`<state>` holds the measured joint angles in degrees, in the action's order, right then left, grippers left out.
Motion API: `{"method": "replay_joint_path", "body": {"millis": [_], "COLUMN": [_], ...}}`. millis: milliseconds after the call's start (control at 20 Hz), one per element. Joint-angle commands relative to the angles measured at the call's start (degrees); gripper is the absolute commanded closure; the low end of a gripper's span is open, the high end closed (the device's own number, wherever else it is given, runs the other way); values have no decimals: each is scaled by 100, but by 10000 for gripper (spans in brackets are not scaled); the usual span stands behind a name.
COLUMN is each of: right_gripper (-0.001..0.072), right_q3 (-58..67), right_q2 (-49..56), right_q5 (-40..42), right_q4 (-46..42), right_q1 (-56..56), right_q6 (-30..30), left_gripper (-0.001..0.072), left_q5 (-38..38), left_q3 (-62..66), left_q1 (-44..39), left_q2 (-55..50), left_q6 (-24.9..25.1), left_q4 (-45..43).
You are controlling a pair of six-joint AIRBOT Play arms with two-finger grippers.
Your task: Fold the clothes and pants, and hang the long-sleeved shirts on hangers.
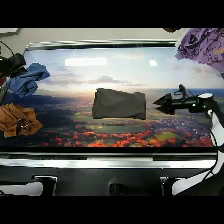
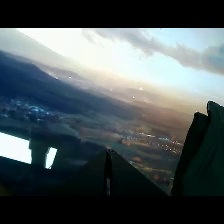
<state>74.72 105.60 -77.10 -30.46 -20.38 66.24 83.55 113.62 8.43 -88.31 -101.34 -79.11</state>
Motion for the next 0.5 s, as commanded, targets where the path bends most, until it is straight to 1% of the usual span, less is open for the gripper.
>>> {"method": "replay_joint_path", "body": {"millis": [0, 150, 350, 450], "right_gripper": [296, 296, 303, 367], "right_q3": [-170, -170, -170, -170], "right_q2": [437, 525, 525, 525], "right_q5": [216, 520, 817, 905], "right_q4": [431, 448, 789, 876], "right_q1": [146, 428, 750, 914], "right_q6": [-417, -503, -616, -634], "left_gripper": [688, 689, 689, 688], "left_q5": [-199, -258, -258, -254], "left_q3": [-2, -4, -7, -7], "left_q1": [7, 7, 7, 7], "left_q2": [-9, -9, -11, -26], "left_q6": [0, -2, -2, -2], "left_q4": [-2, 0, -2, 0]}}
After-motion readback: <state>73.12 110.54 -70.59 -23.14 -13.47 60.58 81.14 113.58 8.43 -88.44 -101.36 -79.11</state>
